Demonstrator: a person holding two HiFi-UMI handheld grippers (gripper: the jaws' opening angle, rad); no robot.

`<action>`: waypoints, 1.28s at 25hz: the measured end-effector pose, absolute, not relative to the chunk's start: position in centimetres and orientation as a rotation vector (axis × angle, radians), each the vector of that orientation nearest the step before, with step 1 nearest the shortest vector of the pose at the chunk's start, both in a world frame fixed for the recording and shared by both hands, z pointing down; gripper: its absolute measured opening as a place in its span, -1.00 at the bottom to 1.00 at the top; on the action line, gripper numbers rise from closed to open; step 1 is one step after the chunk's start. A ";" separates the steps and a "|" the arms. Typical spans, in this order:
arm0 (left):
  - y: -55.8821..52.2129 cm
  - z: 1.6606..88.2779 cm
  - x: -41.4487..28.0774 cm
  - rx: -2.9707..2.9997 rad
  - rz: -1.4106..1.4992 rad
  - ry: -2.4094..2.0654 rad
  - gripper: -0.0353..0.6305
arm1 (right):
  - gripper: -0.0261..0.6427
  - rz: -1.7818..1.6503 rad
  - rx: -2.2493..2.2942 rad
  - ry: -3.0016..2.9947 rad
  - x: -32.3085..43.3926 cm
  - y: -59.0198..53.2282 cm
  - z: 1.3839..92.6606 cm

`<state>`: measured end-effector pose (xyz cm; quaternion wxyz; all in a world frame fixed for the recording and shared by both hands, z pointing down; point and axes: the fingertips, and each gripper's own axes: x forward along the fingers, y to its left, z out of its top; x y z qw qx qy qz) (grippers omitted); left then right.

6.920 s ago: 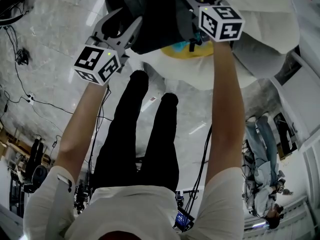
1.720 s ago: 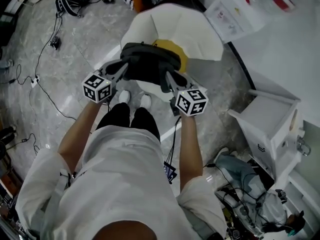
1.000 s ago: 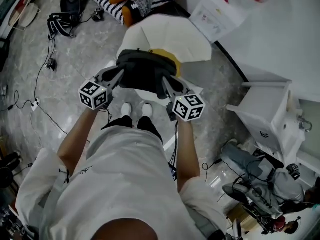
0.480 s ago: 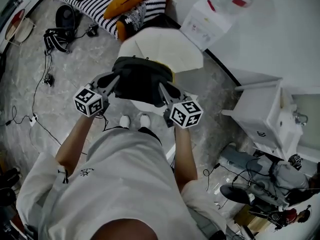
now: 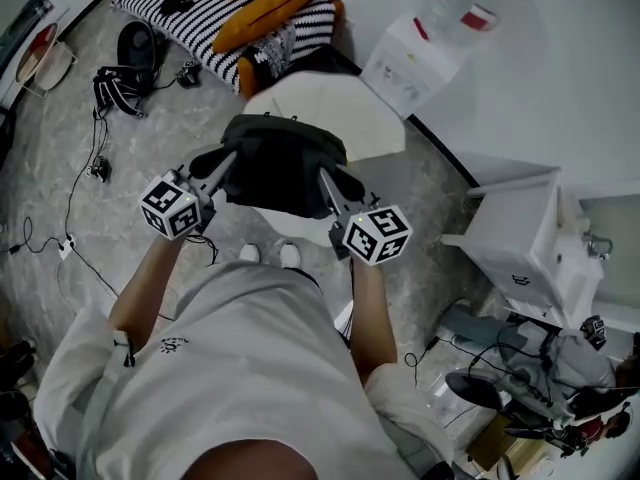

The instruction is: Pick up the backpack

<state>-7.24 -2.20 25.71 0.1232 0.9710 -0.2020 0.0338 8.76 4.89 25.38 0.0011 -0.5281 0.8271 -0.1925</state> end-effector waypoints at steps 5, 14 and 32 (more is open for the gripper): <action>-2.4 23.8 -7.8 2.863 0.060 -0.586 -0.78 | -0.78 -0.544 -1.634 2.607 8.3 4.6 23.3; -2.8 19.5 -8.5 2.938 -0.021 -0.564 -0.78 | -0.78 -0.423 -1.592 2.615 7.5 4.5 18.7; -5.4 15.6 -6.7 2.967 -0.001 -0.726 -0.79 | -0.78 -0.324 -1.806 2.595 8.5 2.3 15.0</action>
